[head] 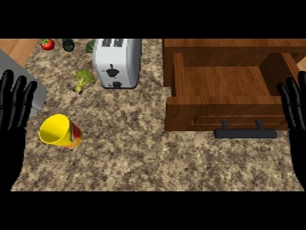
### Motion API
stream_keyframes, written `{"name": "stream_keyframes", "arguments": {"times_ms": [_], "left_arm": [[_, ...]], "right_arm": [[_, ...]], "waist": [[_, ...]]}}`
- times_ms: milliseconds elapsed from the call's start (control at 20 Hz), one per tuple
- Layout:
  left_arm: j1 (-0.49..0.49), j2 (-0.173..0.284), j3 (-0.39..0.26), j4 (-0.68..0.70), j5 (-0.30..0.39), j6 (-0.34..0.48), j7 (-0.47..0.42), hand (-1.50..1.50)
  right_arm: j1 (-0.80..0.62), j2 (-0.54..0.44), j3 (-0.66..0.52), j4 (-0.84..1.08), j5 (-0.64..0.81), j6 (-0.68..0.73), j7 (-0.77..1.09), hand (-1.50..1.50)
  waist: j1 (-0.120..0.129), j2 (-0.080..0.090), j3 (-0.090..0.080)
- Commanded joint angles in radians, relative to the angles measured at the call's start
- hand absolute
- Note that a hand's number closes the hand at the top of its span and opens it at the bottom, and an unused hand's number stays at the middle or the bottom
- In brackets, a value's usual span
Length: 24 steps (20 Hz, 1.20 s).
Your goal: Pick up the cup, place it into the drawer and close the drawer
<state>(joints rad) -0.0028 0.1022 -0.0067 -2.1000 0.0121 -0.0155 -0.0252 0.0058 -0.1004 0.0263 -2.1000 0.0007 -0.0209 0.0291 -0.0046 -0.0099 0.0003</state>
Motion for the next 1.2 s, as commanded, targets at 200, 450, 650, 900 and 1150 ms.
{"name": "stream_keyframes", "arguments": {"times_ms": [200,450,650,900,1150], "left_arm": [[0.032,0.216,0.194,0.081,0.400,-0.374,-0.084,-1.50],[0.023,0.229,0.244,0.357,0.609,-0.443,0.021,-1.50],[-0.081,0.319,0.327,0.539,0.681,-0.539,0.032,-1.50],[-0.139,0.304,0.322,0.711,0.511,-0.551,-0.056,-1.50],[-0.213,0.290,0.292,0.915,0.389,-0.580,-0.149,-1.50]], "right_arm": [[0.005,0.022,0.015,0.000,0.009,0.007,-0.074,-1.50],[-0.025,-0.068,-0.015,0.052,-0.095,0.121,0.040,-1.50],[-0.063,-0.069,-0.014,0.081,-0.095,0.133,0.065,-1.50],[-0.185,-0.058,-0.042,0.212,-0.077,0.127,0.048,-1.50],[-0.209,-0.081,-0.062,0.216,-0.091,0.161,0.050,-1.50]], "waist": [[0.013,0.010,-0.002],[0.000,0.016,-0.002],[0.000,0.013,-0.001],[0.003,0.012,-0.001],[-0.001,0.013,-0.001]]}}
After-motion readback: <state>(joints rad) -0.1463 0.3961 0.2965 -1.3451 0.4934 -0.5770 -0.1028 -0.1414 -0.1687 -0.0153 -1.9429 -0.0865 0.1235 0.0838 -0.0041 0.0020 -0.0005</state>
